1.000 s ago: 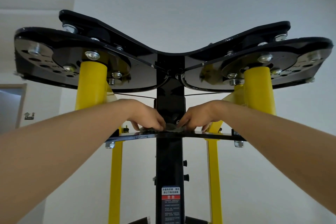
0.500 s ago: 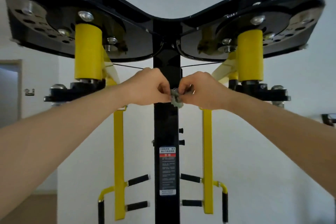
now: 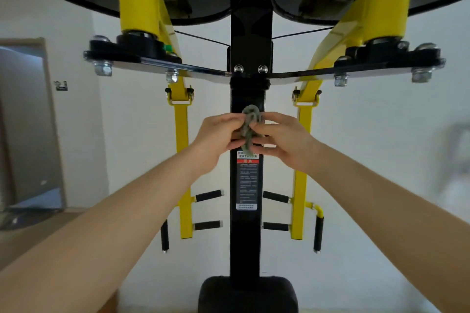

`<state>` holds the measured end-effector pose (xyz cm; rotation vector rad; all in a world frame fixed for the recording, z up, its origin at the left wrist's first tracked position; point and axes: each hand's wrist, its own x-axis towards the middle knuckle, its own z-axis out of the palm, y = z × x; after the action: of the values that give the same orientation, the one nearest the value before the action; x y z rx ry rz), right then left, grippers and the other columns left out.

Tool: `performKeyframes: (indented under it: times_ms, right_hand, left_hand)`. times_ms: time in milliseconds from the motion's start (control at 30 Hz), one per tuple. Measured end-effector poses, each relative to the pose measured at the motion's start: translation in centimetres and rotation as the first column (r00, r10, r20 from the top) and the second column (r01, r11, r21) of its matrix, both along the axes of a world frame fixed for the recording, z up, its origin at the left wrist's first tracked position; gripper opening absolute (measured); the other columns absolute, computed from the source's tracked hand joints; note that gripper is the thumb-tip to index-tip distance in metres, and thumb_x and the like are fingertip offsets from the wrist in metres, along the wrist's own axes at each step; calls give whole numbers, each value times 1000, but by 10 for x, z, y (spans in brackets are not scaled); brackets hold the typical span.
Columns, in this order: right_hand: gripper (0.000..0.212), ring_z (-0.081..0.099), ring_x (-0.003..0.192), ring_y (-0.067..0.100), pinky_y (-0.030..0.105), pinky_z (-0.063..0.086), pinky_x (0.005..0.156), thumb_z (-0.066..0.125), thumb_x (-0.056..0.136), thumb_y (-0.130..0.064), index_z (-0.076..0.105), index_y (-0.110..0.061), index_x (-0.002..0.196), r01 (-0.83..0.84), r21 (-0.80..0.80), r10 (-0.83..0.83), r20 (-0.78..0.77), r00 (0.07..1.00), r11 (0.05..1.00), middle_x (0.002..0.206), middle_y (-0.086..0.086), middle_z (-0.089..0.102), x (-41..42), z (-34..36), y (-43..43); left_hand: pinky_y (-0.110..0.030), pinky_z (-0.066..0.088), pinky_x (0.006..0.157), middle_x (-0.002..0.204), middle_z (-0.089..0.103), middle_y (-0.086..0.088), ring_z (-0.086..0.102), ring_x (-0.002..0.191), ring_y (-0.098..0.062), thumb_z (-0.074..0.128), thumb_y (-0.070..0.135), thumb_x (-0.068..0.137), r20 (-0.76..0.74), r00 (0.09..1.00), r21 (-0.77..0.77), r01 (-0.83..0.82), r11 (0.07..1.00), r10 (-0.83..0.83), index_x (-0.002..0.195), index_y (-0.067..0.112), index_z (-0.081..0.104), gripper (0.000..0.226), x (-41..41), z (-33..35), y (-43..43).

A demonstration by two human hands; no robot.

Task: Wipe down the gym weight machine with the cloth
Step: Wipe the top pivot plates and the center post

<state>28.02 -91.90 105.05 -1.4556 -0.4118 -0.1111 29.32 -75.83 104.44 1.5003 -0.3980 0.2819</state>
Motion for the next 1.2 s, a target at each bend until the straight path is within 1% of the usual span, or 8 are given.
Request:
performKeyframes:
  times_ms: [300, 433, 600, 667, 833, 967, 1100, 1200]
  right_hand:
    - [33, 72, 92, 30, 34, 63, 73, 67, 90, 2, 61, -3, 123, 58, 314, -15, -136, 991, 948, 109, 21, 68, 62, 19, 19]
    - [22, 69, 90, 28, 31, 62, 74, 64, 94, 0, 62, -1, 116, 89, 539, 39, -221, 974, 837, 111, 21, 63, 87, 25, 20]
    - [28, 64, 99, 34, 41, 62, 82, 64, 96, -9, 58, -6, 123, 0, 706, 164, -165, 972, 709, 123, 21, 60, 105, 34, 17]
    - [29, 64, 102, 36, 44, 61, 84, 62, 97, -11, 58, -5, 125, -45, 734, 207, -131, 970, 678, 125, 21, 61, 108, 39, 19]
    - [17, 62, 104, 38, 49, 55, 96, 56, 100, -9, 60, -1, 114, -99, 745, 243, -87, 966, 660, 122, 23, 60, 101, 46, 18]
    - [24, 63, 108, 43, 53, 58, 87, 63, 96, -9, 63, -1, 119, -117, 781, 270, -69, 960, 614, 122, 27, 60, 92, 44, 10]
    - [35, 64, 111, 40, 50, 61, 81, 69, 86, -3, 65, -1, 121, -154, 769, 252, -9, 968, 620, 122, 22, 65, 84, 43, 3]
    - [43, 67, 109, 32, 43, 62, 77, 72, 71, 2, 68, 0, 114, -153, 772, 182, 49, 982, 617, 121, 14, 67, 84, 40, -5]
  left_hand:
    - [-33, 57, 90, 111, 77, -1, 71, 107, -14, 54, 13, 101, 37, 995, -81, 90, 993, -88, 126, 22, 67, 30, 46, 8, 9]
    - [-28, 58, 83, 112, 74, -3, 71, 103, -20, 61, 12, 97, 4, 993, -163, -114, 980, 116, 126, 17, 65, 30, 72, 13, 12]
    - [-38, 54, 99, 123, 64, -6, 63, 106, -24, 70, 22, 95, -46, 971, -53, -237, 970, 234, 140, 22, 55, 48, 109, 5, 15]
    - [-38, 51, 99, 124, 62, -3, 59, 107, -23, 68, 28, 96, -45, 975, 16, -216, 976, 216, 146, 27, 50, 53, 121, 0, 14]
    - [-23, 50, 65, 93, 68, 9, 67, 85, -11, 62, 25, 100, -4, 987, -6, -162, 987, 162, 138, 30, 55, 39, 141, -16, 1]
    - [-27, 52, 75, 114, 70, 2, 67, 103, -16, 63, 24, 99, 16, 986, -70, -167, 984, 168, 136, 32, 59, 37, 156, -26, 7]
    - [-26, 51, 76, 109, 67, 6, 61, 95, -6, 62, 22, 99, 54, 984, -86, -163, 983, 168, 129, 27, 62, 30, 167, -32, 10]
    - [-35, 52, 87, 116, 69, -1, 64, 103, -16, 63, 26, 99, 44, 985, -61, -163, 985, 166, 125, 27, 60, 26, 178, -36, 11]
